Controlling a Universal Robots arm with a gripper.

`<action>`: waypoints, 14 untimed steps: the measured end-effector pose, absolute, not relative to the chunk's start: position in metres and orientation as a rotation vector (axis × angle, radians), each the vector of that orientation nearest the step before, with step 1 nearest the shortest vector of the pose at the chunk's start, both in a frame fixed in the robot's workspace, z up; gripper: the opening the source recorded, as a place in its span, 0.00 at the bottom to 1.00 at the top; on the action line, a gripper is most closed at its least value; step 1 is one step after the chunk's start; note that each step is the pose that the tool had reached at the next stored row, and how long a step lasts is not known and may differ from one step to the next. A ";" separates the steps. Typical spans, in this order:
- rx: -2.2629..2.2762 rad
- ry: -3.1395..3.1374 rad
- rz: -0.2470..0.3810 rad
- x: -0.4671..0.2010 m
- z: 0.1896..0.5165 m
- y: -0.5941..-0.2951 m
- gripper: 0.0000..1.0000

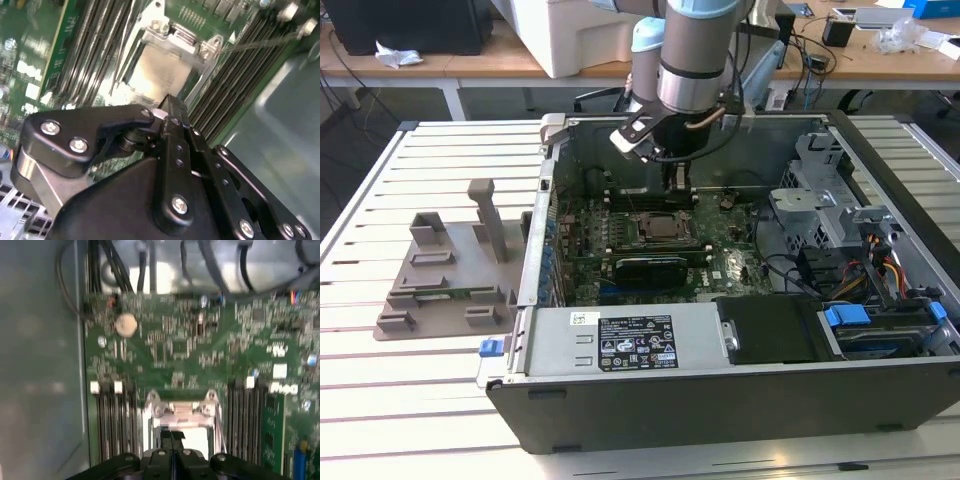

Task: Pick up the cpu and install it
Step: 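Close the cpu cover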

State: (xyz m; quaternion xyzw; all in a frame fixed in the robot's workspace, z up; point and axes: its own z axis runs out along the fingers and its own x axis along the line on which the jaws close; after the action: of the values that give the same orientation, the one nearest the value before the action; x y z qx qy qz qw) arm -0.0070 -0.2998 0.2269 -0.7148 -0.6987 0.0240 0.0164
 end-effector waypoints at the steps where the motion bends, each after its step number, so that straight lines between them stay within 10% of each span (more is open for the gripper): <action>1: -2.223 -2.172 0.075 -0.013 0.225 -0.300 0.11; 14: -2.218 -2.174 0.070 -0.049 0.209 -0.301 0.11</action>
State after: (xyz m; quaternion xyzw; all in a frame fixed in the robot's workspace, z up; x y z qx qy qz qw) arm -0.0494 -0.3014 0.2093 -0.7139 -0.6997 0.0227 0.0177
